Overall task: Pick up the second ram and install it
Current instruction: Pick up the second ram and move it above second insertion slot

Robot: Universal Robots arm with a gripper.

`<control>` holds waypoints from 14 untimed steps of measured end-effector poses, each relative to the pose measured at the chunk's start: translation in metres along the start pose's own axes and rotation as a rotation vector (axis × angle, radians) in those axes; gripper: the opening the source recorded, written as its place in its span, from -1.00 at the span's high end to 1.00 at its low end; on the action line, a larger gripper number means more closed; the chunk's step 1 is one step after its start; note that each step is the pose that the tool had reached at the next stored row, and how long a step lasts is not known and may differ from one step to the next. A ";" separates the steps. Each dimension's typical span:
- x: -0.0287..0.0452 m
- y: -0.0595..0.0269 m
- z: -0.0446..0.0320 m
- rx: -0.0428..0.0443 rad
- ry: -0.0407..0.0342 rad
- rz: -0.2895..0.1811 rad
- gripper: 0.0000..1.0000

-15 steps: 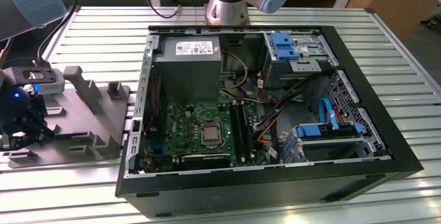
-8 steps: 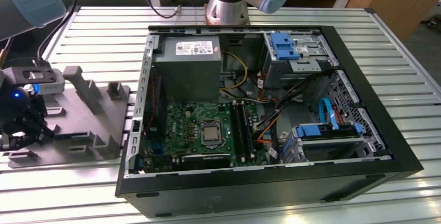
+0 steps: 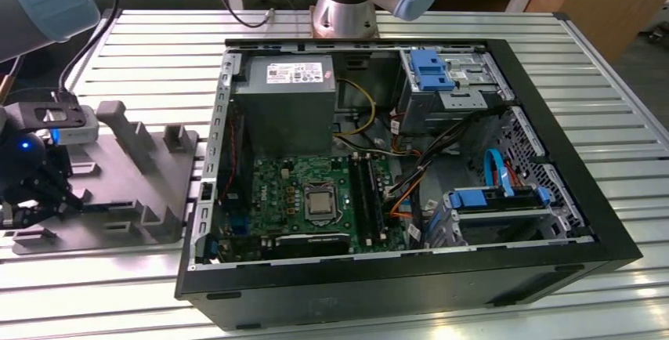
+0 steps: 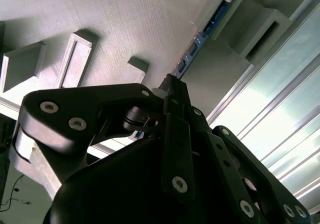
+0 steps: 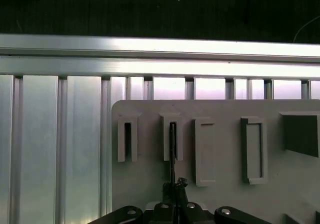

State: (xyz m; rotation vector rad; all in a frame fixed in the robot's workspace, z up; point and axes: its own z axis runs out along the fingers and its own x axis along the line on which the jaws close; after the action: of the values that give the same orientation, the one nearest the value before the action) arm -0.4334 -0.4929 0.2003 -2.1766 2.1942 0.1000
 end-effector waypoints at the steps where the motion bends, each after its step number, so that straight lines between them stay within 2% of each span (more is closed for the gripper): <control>1: -0.0001 0.0001 -0.0013 -0.0002 0.0001 0.000 0.77; 7: -0.0009 0.0001 -0.0115 -0.0001 0.0001 0.000 0.77; 14: -0.0010 0.0001 -0.0123 0.0000 0.0000 0.000 0.77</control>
State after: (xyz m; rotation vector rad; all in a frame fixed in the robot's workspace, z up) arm -0.4334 -0.4928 0.2127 -2.1766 2.1943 0.1001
